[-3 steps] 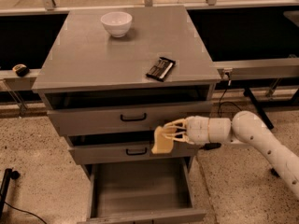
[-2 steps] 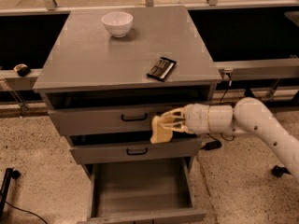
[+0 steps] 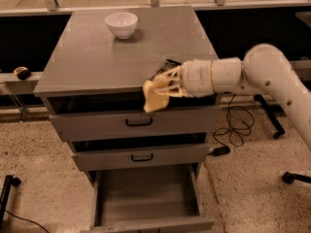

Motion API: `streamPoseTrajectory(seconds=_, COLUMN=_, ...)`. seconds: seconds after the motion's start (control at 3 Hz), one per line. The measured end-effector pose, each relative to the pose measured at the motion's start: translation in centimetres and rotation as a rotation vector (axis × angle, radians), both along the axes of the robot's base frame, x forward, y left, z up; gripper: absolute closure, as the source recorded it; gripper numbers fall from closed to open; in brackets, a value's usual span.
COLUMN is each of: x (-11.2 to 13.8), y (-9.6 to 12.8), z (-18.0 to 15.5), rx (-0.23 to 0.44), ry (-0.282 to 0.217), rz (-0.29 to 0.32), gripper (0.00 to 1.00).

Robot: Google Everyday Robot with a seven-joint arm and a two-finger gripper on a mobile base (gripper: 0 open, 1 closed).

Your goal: Pick sponge from bottom drawer and place on counter

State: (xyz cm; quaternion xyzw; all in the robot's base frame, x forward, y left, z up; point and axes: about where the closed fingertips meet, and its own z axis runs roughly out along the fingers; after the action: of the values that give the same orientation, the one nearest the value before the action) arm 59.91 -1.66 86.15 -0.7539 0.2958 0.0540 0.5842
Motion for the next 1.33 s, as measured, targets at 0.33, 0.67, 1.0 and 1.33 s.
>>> streamPoseTrajectory(seconds=0.33, x=0.1, y=2.5, z=4.9, rx=-0.031, ry=-0.070, rz=0.040, gripper=1.00)
streamPoseTrajectory(seconds=0.67, x=1.2, y=4.9, z=8.2, rx=-0.089, ry=-0.092, rz=0.012, gripper=1.00)
streamPoseTrajectory(seconds=1.0, x=4.9, y=6.6, z=9.8, rx=-0.079, ry=-0.029, rz=-0.039, gripper=1.00)
streamPoseTrajectory(seconds=1.33, x=8.8, y=7.5, z=10.8, rx=0.005, ry=0.048, rz=-0.069, gripper=1.00)
